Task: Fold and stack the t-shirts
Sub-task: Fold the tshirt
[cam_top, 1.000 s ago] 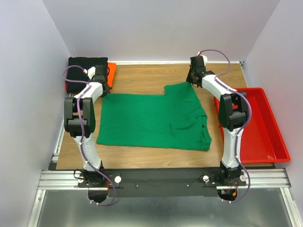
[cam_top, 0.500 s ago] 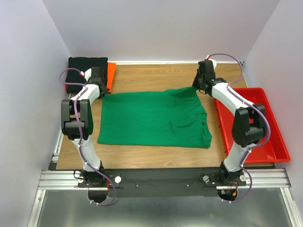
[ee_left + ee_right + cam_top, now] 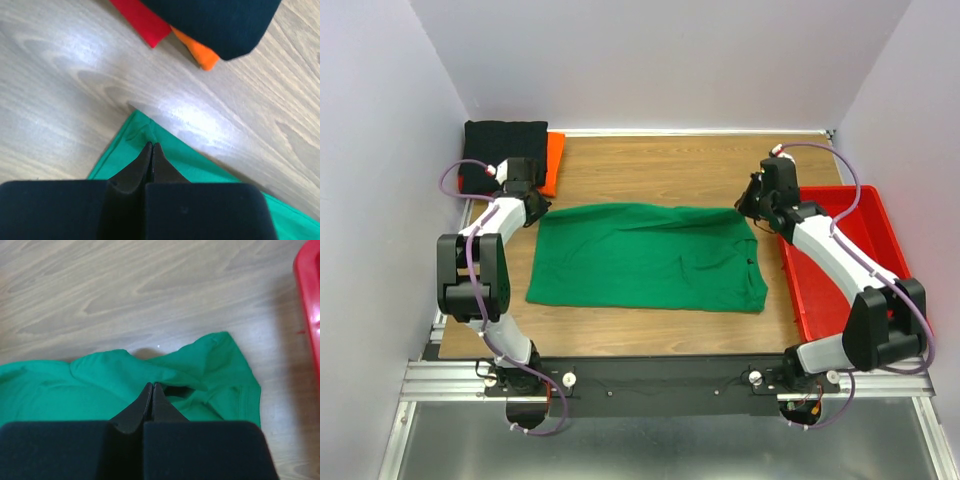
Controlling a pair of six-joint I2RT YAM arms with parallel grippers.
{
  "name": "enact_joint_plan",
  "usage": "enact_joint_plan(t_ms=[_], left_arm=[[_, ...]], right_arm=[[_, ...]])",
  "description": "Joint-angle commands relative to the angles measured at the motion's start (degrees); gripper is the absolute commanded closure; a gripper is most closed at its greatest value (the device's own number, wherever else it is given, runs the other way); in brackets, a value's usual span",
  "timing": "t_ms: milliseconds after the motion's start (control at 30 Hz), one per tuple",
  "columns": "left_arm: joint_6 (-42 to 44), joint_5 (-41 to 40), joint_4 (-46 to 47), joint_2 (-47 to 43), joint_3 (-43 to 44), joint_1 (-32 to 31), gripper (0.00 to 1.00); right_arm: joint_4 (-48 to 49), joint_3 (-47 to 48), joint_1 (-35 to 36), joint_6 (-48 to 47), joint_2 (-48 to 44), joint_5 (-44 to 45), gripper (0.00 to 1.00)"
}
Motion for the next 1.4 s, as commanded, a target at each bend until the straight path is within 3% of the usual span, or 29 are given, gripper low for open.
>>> enact_joint_plan(t_ms=[0, 933, 1367], left_arm=[[-0.6, 1.2, 1.7, -3.7, -1.9, 0.7, 1.0], [1.2, 5.1, 4.1, -16.3, -14.6, 2.9, 1.0], [1.7, 5.8, 4.5, -18.2, -18.4, 2.9, 1.0]], right_arm=[[-1.6, -3.8, 0.0, 1.7, -3.4, -3.9, 1.0], [-7.7, -13.6, 0.5, 3.3, -12.7, -4.5, 1.0], [-8.6, -17.4, 0.6, 4.4, -15.5, -6.6, 1.0]])
